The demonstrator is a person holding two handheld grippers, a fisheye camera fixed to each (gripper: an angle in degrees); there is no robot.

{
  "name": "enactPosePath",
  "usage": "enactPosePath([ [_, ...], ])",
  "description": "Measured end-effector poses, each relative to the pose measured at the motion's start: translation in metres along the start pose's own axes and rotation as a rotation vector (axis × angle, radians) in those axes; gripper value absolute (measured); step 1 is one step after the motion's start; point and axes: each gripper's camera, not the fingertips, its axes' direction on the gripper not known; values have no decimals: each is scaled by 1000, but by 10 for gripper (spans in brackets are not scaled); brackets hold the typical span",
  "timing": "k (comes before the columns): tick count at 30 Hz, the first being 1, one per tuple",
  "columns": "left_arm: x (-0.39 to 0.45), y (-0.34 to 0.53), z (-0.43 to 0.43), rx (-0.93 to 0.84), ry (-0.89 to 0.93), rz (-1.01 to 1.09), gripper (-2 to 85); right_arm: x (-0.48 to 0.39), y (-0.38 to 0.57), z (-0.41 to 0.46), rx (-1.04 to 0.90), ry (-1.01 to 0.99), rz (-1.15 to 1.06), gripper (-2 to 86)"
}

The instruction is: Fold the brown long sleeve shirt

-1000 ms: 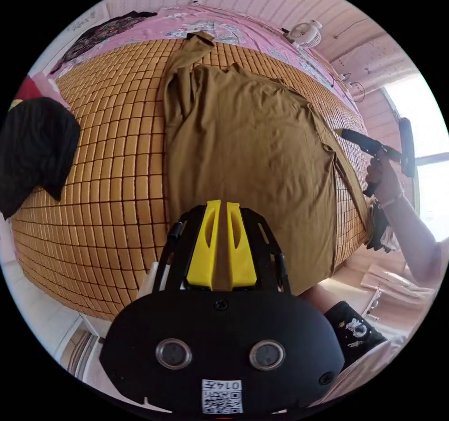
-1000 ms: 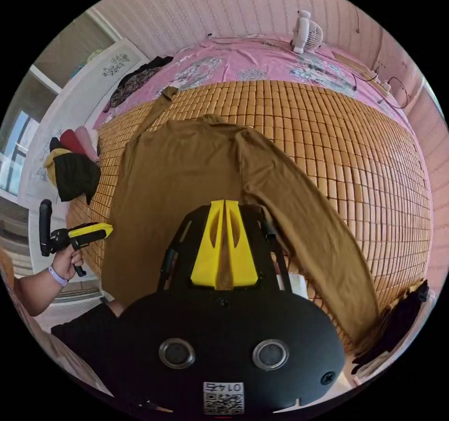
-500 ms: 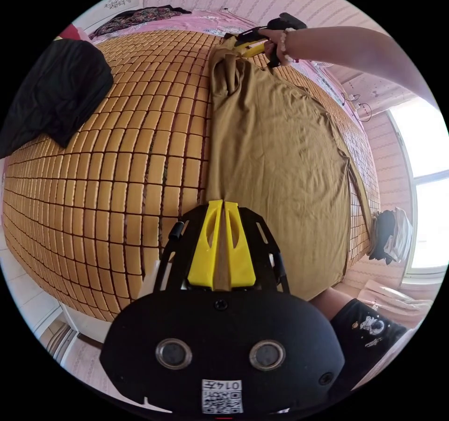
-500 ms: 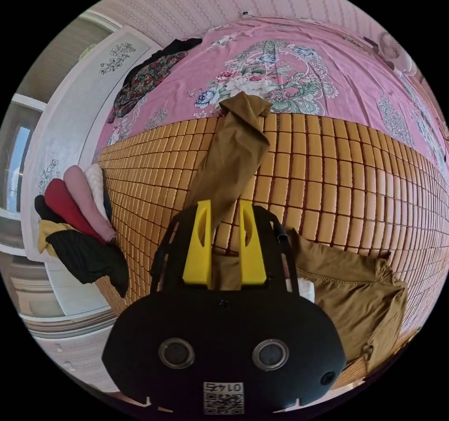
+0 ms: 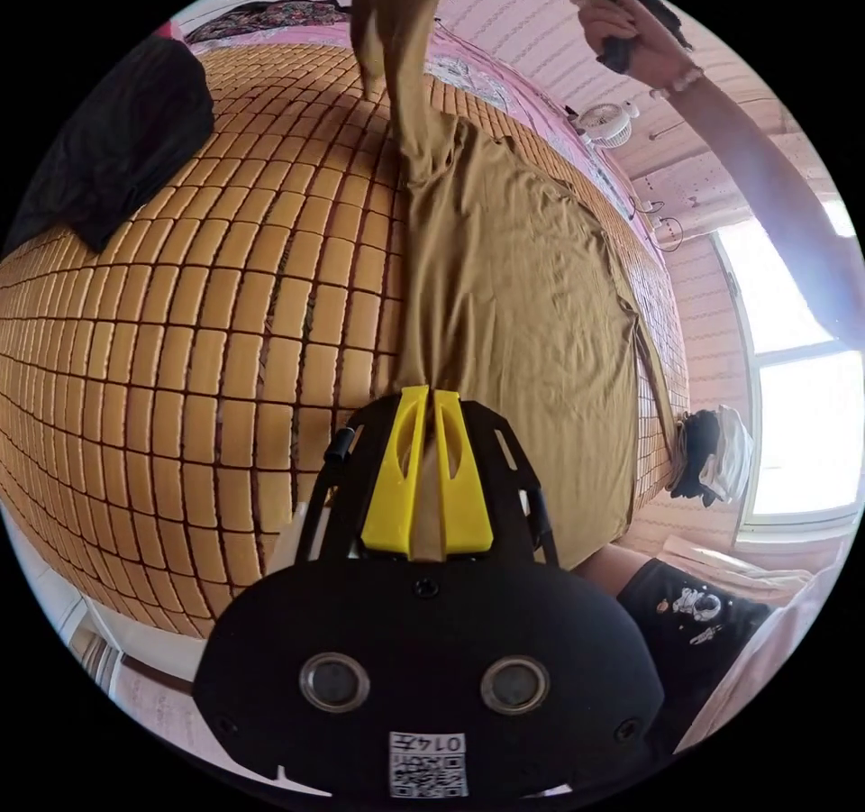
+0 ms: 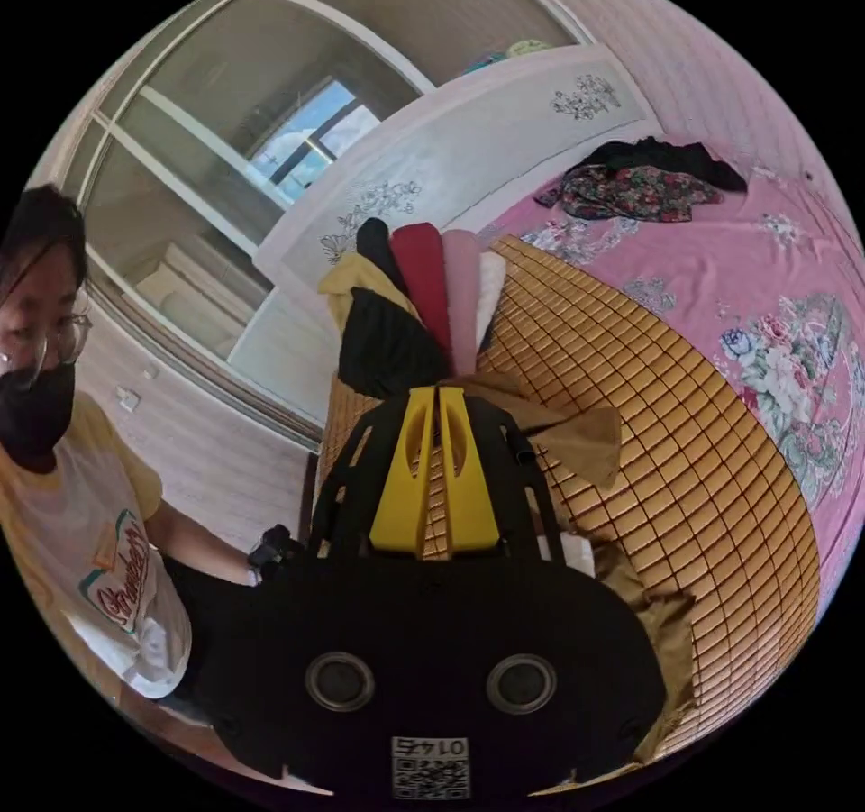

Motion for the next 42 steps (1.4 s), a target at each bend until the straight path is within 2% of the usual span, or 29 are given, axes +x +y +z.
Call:
enactPosePath([
  [2,-4,6,-9,-23,29,-25,13,-39,3,5,-68,-150,-196,24],
  [4,-9,15,-20,-41,43,-52,25,-49,13,20,-153,-140,-246,41],
  [6,-19,33,-39,-53,58,-87,33,-42,26,42,-251,-79,-213,53],
  [11,-45,77,-90,-60,71,-185,35,0,73,103,-423,102,48,60],
  [14,-73,89,-136,7,-23,-272,35,5,88,133,-452,214,105,61],
  [18,-126,76,-203,202,-253,-338,47,5,86,171,-454,299,135,62],
  [20,-145,62,-218,244,-289,-316,62,4,77,197,-433,331,152,68],
  [26,-182,20,-213,127,-392,-340,67,-4,56,261,-443,458,168,78],
  [27,-187,23,-213,137,-376,-360,26,-4,56,267,-446,474,170,78],
  [29,-196,32,-220,141,-314,-413,-1,2,60,294,-512,516,194,67],
  [31,-194,52,-241,248,-308,-449,-6,0,59,298,-467,562,197,59],
  [33,-188,91,-275,429,-300,-475,-9,0,58,298,-437,574,205,58],
  [36,-193,139,-294,501,-276,-615,-7,0,60,298,-389,534,234,58],
  [40,-207,180,-286,477,-218,-750,1,0,68,306,-363,492,245,59],
  [42,-217,194,-277,396,-184,-841,4,-1,72,313,-375,483,236,60],
])
